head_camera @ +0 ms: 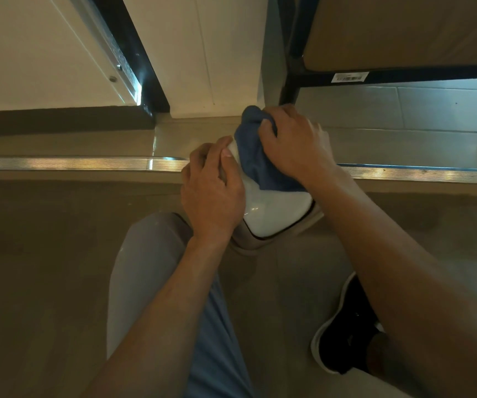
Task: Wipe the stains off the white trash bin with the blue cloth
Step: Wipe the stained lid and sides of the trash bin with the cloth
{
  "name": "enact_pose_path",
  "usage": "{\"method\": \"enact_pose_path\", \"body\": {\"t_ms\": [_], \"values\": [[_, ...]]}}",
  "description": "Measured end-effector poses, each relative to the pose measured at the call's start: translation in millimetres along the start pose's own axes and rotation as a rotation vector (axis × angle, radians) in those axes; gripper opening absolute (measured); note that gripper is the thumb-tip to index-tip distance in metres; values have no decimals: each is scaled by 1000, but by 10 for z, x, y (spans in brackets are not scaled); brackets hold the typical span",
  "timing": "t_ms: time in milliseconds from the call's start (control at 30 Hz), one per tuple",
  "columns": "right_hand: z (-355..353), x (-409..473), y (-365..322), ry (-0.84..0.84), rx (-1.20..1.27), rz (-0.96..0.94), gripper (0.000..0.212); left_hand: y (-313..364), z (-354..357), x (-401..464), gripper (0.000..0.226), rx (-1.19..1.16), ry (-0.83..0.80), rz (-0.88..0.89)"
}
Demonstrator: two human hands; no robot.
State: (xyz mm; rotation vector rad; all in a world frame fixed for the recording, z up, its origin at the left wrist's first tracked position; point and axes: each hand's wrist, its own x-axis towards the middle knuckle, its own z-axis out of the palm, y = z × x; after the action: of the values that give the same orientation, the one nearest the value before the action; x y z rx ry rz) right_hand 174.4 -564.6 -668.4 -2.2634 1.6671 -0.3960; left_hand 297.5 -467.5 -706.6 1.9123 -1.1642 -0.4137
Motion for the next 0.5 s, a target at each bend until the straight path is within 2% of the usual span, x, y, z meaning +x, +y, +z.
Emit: {"method": "enact_pose_path", "body": {"t_ms": [67, 133, 233, 300, 333, 367, 500], "values": [[49, -133, 59, 57, 0, -159, 43, 14, -4, -12, 43, 5, -7, 7], [65, -205, 175, 63, 83, -230, 46, 34, 2, -24, 42, 13, -13, 4], [52, -57, 283, -8, 268, -26, 45, 36, 9, -8, 40, 8, -7, 9], [30, 90, 280, -69, 281, 159, 43, 27, 13, -4, 40, 3, 2, 4], [29, 117, 245, -82, 246, 184, 42, 23, 11, -5, 40, 0, 4, -3], [32, 104, 206, -68, 199, 152, 41, 18, 6, -6, 40, -2, 4, -8], [73, -127, 210, 51, 140, -195, 40, 24, 4, -18, 43, 4, -2, 5]]}}
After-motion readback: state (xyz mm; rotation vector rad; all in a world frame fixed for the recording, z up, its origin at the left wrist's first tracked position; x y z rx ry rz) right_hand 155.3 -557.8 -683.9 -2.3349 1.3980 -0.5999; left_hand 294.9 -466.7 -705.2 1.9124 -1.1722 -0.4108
